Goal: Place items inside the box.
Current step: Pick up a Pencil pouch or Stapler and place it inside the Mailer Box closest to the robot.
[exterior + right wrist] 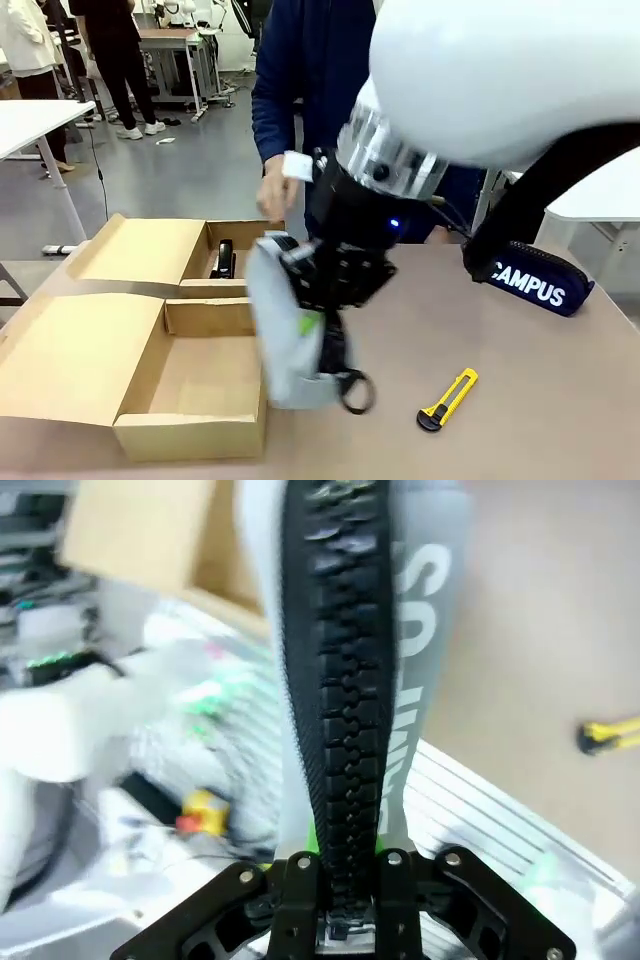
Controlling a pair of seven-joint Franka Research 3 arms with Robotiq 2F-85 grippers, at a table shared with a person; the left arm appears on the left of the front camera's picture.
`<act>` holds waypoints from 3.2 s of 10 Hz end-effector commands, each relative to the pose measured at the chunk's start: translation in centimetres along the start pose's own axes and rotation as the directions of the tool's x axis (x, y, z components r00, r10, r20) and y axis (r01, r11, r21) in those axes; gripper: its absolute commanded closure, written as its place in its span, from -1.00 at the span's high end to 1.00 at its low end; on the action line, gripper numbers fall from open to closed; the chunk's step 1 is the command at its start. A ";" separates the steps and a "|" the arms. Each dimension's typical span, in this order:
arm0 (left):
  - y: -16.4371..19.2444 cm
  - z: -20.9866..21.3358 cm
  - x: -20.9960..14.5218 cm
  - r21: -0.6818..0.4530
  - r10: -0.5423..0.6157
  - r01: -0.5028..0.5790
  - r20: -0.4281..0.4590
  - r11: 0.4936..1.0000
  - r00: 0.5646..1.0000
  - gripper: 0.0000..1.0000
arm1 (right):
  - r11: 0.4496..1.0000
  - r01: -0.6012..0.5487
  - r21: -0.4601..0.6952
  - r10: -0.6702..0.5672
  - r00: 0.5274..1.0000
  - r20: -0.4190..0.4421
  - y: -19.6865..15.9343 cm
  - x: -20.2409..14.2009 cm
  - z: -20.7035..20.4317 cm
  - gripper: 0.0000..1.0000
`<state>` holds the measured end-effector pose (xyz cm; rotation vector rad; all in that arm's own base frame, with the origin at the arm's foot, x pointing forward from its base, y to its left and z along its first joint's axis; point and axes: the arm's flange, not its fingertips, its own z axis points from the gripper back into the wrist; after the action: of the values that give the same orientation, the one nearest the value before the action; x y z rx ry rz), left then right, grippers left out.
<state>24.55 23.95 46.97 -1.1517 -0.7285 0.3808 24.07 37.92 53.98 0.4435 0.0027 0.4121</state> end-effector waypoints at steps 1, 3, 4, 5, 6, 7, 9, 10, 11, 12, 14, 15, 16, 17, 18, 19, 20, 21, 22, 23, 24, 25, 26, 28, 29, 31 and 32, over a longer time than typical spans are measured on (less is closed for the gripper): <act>-0.1 -0.1 0.1 -0.024 -0.019 0.019 0.013 1.000 1.000 1.00 | 0.981 0.028 0.193 -0.030 0.999 0.009 0.7 3.1 -5.4 -1.00; -0.1 -0.1 0.1 -0.024 -0.019 0.019 0.013 1.000 1.000 1.00 | 0.995 0.029 0.097 -0.030 0.999 0.012 1.1 0.8 -1.6 -1.00; -0.1 -0.1 0.1 -0.024 -0.019 0.019 0.013 1.000 1.000 1.00 | 0.995 0.029 0.097 -0.030 0.999 0.012 1.1 0.8 -1.6 -1.00; -0.1 -0.1 0.1 -0.024 -0.019 0.019 0.013 1.000 1.000 1.00 | 0.995 0.029 0.097 -0.030 0.999 0.012 1.1 0.8 -1.6 -1.00; -0.1 -0.1 0.1 -0.024 -0.019 0.019 0.013 1.000 1.000 1.00 | 0.994 0.038 0.104 -0.035 0.999 -0.029 0.6 1.9 -4.4 -0.80; -0.1 -0.1 0.1 -0.024 -0.019 0.019 0.013 1.000 1.000 1.00 | 0.993 0.119 0.020 -0.119 0.993 0.018 2.7 3.2 -5.4 -0.80; -0.1 -0.1 0.1 -0.024 -0.019 0.019 0.013 1.000 1.000 1.00 | 0.975 0.224 0.003 -0.224 0.974 0.043 6.9 5.9 -7.1 -0.80; -0.1 -0.1 0.1 -0.024 -0.019 0.019 0.013 1.000 1.000 1.00 | 0.967 0.252 -0.038 -0.251 0.967 0.036 8.5 6.8 -7.8 -0.80; -0.1 -0.1 0.1 -0.024 -0.019 0.019 0.013 1.000 1.000 1.00 | 0.966 0.248 -0.066 -0.249 0.969 0.006 9.6 7.6 -8.6 -0.80; -0.1 -0.1 0.1 -0.024 -0.019 0.019 0.013 1.000 1.000 1.00 | 0.964 0.250 -0.086 -0.252 0.968 -0.008 10.3 9.1 -9.8 -0.80; -0.1 -0.1 0.1 -0.024 -0.019 0.019 0.013 1.000 1.000 1.00 | 0.963 0.253 -0.098 -0.255 0.967 -0.007 10.4 11.1 -11.9 -0.80; -0.1 -0.1 0.1 -0.024 -0.019 0.019 0.013 1.000 1.000 1.00 | 0.958 0.267 -0.104 -0.269 0.963 -0.003 10.5 11.8 -12.8 -0.80; -0.1 -0.1 0.1 -0.024 -0.019 0.019 0.013 1.000 1.000 1.00 | 0.954 0.276 -0.117 -0.278 0.961 0.000 10.6 12.5 -13.7 -0.80; -0.1 -0.1 0.1 -0.024 -0.019 0.019 0.013 1.000 1.000 1.00 | 0.949 0.289 -0.126 -0.293 0.956 -0.015 10.4 12.7 -14.4 -0.80; -0.1 -0.1 0.1 -0.024 -0.019 0.019 0.013 1.000 1.000 1.00 | 0.943 0.305 -0.133 -0.310 0.951 -0.015 10.1 12.7 -15.0 -0.80; -0.1 -0.1 0.1 -0.024 -0.019 0.019 0.013 1.000 1.000 1.00 | 0.939 0.314 -0.138 -0.319 0.948 -0.010 9.9 12.8 -15.8 -0.80; -0.1 -0.1 0.1 -0.024 -0.019 0.019 0.013 1.000 1.000 1.00 | 0.931 0.329 -0.155 -0.334 0.942 -0.009 9.5 12.8 -16.7 -0.80; -0.1 -0.1 0.1 -0.024 -0.019 0.019 0.013 1.000 1.000 1.00 | 0.930 0.329 -0.164 -0.334 0.942 -0.005 9.2 12.8 -17.5 -0.80; -0.1 -0.1 0.1 -0.024 -0.019 0.019 0.013 1.000 1.000 1.00 | 0.931 0.320 -0.176 -0.327 0.945 -0.009 8.9 12.8 -18.2 -0.80; -0.1 -0.1 0.1 -0.024 -0.019 0.019 0.013 1.000 1.000 1.00 | 0.930 0.319 -0.181 -0.327 0.945 -0.017 8.7 12.9 -18.9 -0.80; -0.1 -0.1 0.1 -0.024 -0.019 0.019 0.013 1.000 1.000 1.00 | 0.931 0.317 -0.183 -0.327 0.945 -0.028 8.3 13.0 -19.5 -0.80; -0.1 -0.1 0.1 -0.024 -0.019 0.019 0.013 1.000 1.000 1.00 | 0.926 0.326 -0.191 -0.337 0.941 -0.029 7.7 13.4 -20.1 -0.80; -0.1 -0.1 0.1 -0.024 -0.019 0.019 0.013 1.000 1.000 1.00 | 0.927 0.328 -0.183 -0.341 0.939 -0.043 7.3 13.7 -20.6 -0.80; -0.1 -0.1 0.1 -0.024 -0.019 0.019 0.013 1.000 1.000 1.00 | 0.926 0.335 -0.172 -0.348 0.936 -0.051 6.3 14.4 -21.6 -0.80; -0.1 -0.1 0.1 -0.024 -0.019 0.019 0.013 1.000 1.000 1.00 | 0.928 0.337 -0.158 -0.348 0.936 -0.050 6.0 14.6 -21.7 -0.80; -0.1 -0.1 0.1 -0.024 -0.019 0.019 0.013 1.000 1.000 1.00 | 0.931 0.335 -0.144 -0.347 0.936 -0.064 5.6 14.7 -21.7 -0.80; -0.1 -0.1 0.1 -0.024 -0.019 0.019 0.013 1.000 1.000 1.00 | 0.932 0.334 -0.143 -0.347 0.935 -0.073 5.6 14.7 -21.6 -0.80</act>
<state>24.54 23.97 46.93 -1.1522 -0.7289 0.3785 33.26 57.03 37.85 0.2647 0.1448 0.0798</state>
